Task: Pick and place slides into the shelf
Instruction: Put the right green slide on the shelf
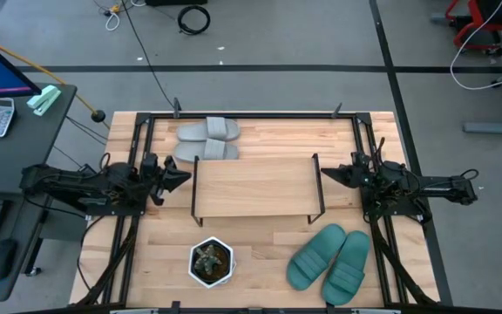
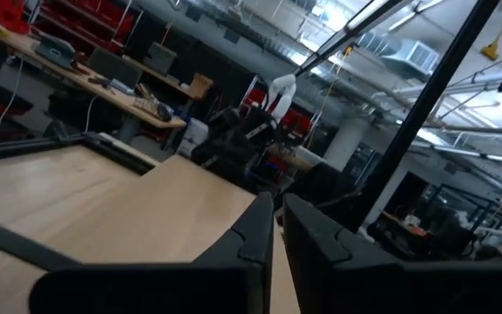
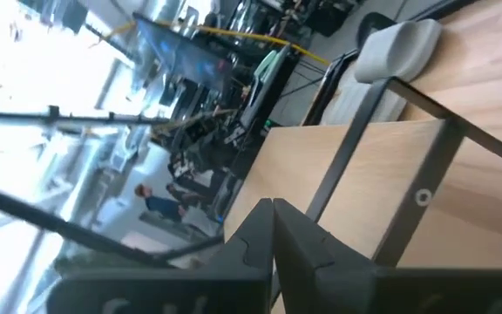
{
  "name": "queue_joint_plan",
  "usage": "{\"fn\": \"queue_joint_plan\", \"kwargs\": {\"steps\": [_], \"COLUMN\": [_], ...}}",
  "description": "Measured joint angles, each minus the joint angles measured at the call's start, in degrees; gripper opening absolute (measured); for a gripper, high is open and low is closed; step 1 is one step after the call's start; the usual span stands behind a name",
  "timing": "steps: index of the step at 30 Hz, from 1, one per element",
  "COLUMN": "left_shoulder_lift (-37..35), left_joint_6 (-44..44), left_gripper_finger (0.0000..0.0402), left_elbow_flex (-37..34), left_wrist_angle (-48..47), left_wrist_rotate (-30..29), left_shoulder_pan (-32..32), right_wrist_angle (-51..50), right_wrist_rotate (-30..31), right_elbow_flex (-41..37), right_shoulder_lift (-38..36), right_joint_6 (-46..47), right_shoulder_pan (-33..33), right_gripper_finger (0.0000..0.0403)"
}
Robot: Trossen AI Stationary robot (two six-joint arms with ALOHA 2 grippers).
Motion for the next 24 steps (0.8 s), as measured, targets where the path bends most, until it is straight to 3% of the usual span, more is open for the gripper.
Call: {"fn": "queue_joint_plan", "kwargs": {"steps": [9,15,24], "left_shoulder_lift": [0.0,1.44,7.77], "left_joint_6": [-1.42,-1.43,-5.89], "left_gripper_finger": [0.0027,0.0015,0.0035], "left_elbow_flex": [0.1,3.31,11.37], "left_wrist_angle": [0.55,-0.07,-9.1], "left_wrist_rotate": [-0.08,-3.37,-4.78], "left_shoulder_pan": [0.0,0.01,4.12], "right_wrist_angle": [0.17,0.21,2.12], "right_wrist_rotate": [3.12,5.87,2.45], "right_elbow_flex": [0.02,0.02,1.06], "right_shoulder_lift": [0.02,0.02,0.04], "right_joint_6": [-0.62,0.65,-1.89], "right_shoulder_pan": [0.01,-0.01,-0.01], "right_gripper_finger": [0.0014,0.0014,0.0014]}}
